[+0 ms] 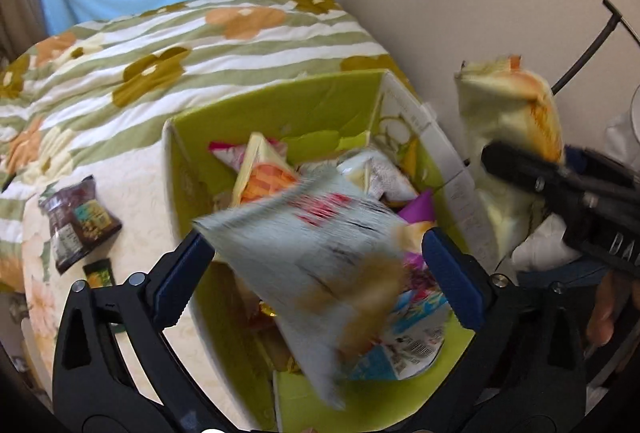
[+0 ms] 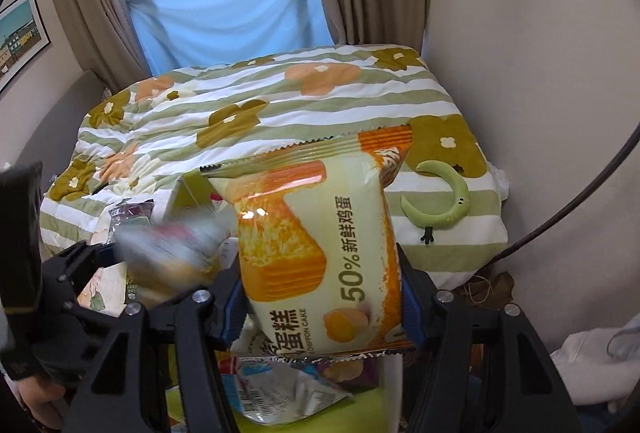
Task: Organize snacks
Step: 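Carry both packs into the green box and open both tools to release them, then move both tools back over the last two snacks on the table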
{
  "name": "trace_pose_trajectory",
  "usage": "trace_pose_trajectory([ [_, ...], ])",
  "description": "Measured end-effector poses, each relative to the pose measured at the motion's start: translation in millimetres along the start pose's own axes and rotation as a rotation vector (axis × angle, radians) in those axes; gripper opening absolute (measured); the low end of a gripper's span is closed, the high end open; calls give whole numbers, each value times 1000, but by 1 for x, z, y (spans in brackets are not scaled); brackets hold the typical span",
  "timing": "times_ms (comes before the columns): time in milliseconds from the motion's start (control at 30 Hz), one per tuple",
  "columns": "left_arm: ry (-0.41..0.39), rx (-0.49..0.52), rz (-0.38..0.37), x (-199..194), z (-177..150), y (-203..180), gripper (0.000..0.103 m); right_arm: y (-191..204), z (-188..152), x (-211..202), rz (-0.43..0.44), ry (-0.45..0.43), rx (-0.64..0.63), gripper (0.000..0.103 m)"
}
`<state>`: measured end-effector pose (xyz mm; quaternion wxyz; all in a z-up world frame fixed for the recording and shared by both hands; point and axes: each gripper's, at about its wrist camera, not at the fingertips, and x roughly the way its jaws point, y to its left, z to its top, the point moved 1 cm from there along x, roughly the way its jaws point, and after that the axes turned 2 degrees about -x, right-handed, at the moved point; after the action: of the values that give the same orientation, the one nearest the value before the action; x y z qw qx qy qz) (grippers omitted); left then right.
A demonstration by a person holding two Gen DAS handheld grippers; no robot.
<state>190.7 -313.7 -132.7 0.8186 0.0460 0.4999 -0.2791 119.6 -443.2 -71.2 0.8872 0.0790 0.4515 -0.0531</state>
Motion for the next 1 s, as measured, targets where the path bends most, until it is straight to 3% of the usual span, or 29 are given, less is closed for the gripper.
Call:
trace_pose_trajectory([
  [300,-31,-120,14,-16,-9,40,102,1,15,35,81,42,-41,59],
  [433,-46,-141,61,-23,-10,50,102,8,25,47,99,43,-67,61],
  [533,-50,-166,79,-27,-12,59,102,11,28,49,101,18,-78,84],
  [567,-49,-178,81,-28,-14,62,102,12,27,48,108,6,-78,98],
  [600,-47,-189,84,-29,-16,64,102,12,26,47,115,-5,-77,103],
  [800,-40,-230,105,-35,-32,78,102,18,17,37,141,-28,-97,103],
  [1000,-87,-262,115,-62,-41,86,102,34,17,14,141,-49,-145,103],
])
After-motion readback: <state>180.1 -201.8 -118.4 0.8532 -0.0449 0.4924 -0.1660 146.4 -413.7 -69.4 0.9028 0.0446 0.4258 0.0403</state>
